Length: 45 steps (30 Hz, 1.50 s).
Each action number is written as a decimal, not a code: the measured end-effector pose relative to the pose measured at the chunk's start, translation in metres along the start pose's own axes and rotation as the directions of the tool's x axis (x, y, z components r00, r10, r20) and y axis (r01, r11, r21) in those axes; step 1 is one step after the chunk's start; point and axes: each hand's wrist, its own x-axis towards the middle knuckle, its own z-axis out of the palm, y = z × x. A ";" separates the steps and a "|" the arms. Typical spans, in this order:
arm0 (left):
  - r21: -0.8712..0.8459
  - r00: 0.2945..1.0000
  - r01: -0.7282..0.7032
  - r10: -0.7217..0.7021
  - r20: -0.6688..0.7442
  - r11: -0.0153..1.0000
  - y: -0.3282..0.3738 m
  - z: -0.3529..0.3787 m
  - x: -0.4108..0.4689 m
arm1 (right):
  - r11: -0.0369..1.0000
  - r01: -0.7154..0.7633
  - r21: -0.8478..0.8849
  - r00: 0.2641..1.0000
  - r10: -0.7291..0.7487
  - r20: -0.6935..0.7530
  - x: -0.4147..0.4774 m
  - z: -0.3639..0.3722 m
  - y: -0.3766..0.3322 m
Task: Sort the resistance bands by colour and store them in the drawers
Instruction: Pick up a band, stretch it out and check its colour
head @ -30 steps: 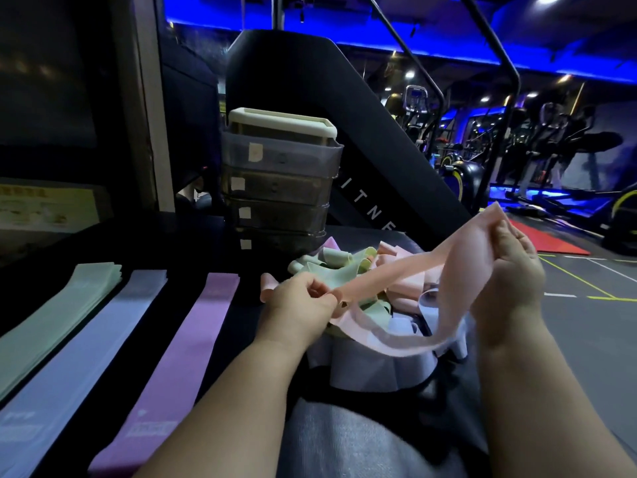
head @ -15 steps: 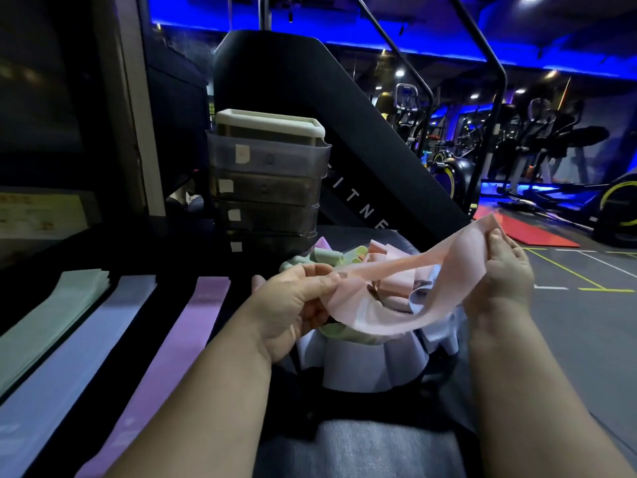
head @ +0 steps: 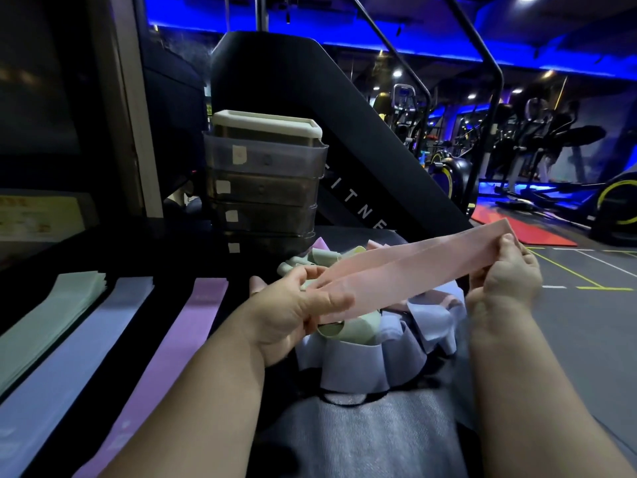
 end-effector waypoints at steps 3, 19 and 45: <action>0.258 0.984 0.014 0.032 -0.174 0.966 -0.008 -0.003 0.006 | 0.998 -0.009 -0.060 1.000 0.008 -0.019 0.004 -0.003 0.001; 0.446 0.850 -0.132 0.332 -0.409 0.885 0.009 0.008 -0.007 | 0.994 0.052 -0.098 0.999 -0.053 -0.004 0.006 0.000 0.006; 0.771 0.799 0.209 0.350 -0.489 0.602 0.025 -0.086 -0.186 | 0.840 0.326 -0.434 0.717 0.080 0.692 -0.113 0.036 0.034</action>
